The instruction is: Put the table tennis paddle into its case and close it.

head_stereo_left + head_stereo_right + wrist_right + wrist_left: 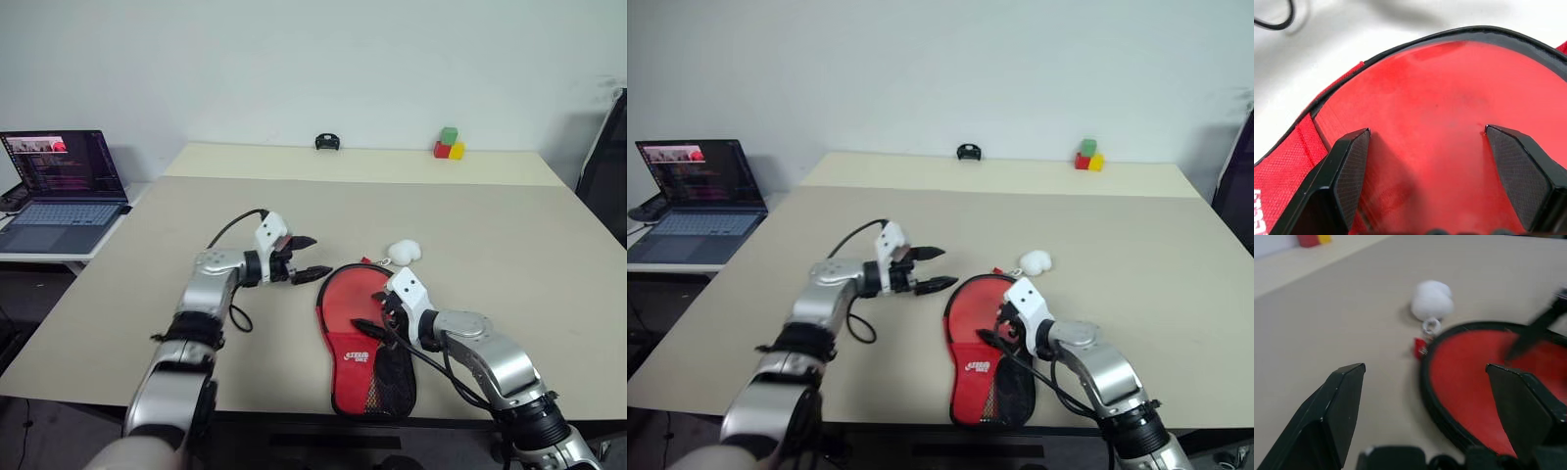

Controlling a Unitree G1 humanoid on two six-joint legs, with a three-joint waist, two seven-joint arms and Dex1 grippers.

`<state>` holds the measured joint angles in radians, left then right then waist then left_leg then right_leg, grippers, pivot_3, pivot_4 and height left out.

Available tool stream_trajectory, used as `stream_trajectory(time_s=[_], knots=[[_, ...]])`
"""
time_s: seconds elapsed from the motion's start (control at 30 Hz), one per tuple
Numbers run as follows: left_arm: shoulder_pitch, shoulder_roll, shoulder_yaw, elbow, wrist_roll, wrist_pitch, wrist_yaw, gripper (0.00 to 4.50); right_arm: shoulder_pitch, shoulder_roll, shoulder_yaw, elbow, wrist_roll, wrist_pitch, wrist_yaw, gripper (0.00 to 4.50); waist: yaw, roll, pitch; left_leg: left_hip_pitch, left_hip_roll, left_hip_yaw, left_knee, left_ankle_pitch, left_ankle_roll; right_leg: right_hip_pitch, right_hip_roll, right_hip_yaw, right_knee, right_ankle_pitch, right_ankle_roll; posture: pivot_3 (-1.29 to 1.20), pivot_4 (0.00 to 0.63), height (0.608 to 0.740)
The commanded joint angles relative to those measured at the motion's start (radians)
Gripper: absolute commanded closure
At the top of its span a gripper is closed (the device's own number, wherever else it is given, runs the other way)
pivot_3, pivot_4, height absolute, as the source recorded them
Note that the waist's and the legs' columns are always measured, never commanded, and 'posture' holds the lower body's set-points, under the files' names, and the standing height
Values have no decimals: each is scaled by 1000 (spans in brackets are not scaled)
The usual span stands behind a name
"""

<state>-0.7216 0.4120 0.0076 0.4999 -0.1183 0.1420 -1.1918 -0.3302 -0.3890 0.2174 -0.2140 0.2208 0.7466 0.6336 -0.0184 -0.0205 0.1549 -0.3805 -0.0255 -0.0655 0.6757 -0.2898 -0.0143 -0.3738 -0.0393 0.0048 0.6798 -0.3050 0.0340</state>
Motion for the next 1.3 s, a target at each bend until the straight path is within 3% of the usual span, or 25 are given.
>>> stream_trajectory(time_s=[0.03, 0.2, 0.33, 0.5, 0.93, 1.13, 1.3], knots=[[50, 32, -24, -235, -66, 114, -21, 206, 28, -18, -33, -55, 81, 91, 42, 413, 2, 1, 0, 0, 0, 0, 0, 0, 0, 0, 0, 0, 0, 0, 0, 0, 150, 740], [95, 50, -75, -345, -59, 135, -4, 206, 3, -18, -165, -201, 252, 210, 55, 413, 3, 4, 6, -1, 0, 0, 0, 0, 0, -1, 0, 0, 0, 0, 0, 0, 150, 740], [80, 37, -124, -348, -43, 100, 14, 206, -20, -83, -306, -279, 369, 310, 52, 413, 4, 5, 8, -2, 0, 0, 0, 0, 0, -3, 0, 0, 0, 0, 0, 0, 150, 740], [56, -14, -183, -273, -21, 35, 35, 206, -33, -165, -403, -249, 385, 310, 19, 413, 12, 4, 9, -3, 0, 0, -1, 0, 0, -3, 0, 0, -1, 0, 0, 0, 150, 740], [-43, -150, -288, 149, 113, -262, 113, 206, -67, -182, -419, -219, 380, 285, -35, 413, 12, 4, 9, -4, 0, 4, -1, 0, 1, -6, 1, 3, 0, 0, 0, 0, 150, 740], [-44, -196, -289, 224, 122, -313, 134, 206, -136, -200, -407, -146, 362, 251, -24, 413, 15, 4, 9, -5, 0, 4, -1, 0, 1, -6, 1, 3, 0, 0, 0, 0, 150, 740], [3, -200, -291, 219, 109, -324, 105, 206, -273, -193, -347, 54, 306, 150, 14, 413, 10, 4, 9, -3, 0, 6, -1, 0, 1, -6, 1, 4, 1, 0, 0, 0, 150, 740]])
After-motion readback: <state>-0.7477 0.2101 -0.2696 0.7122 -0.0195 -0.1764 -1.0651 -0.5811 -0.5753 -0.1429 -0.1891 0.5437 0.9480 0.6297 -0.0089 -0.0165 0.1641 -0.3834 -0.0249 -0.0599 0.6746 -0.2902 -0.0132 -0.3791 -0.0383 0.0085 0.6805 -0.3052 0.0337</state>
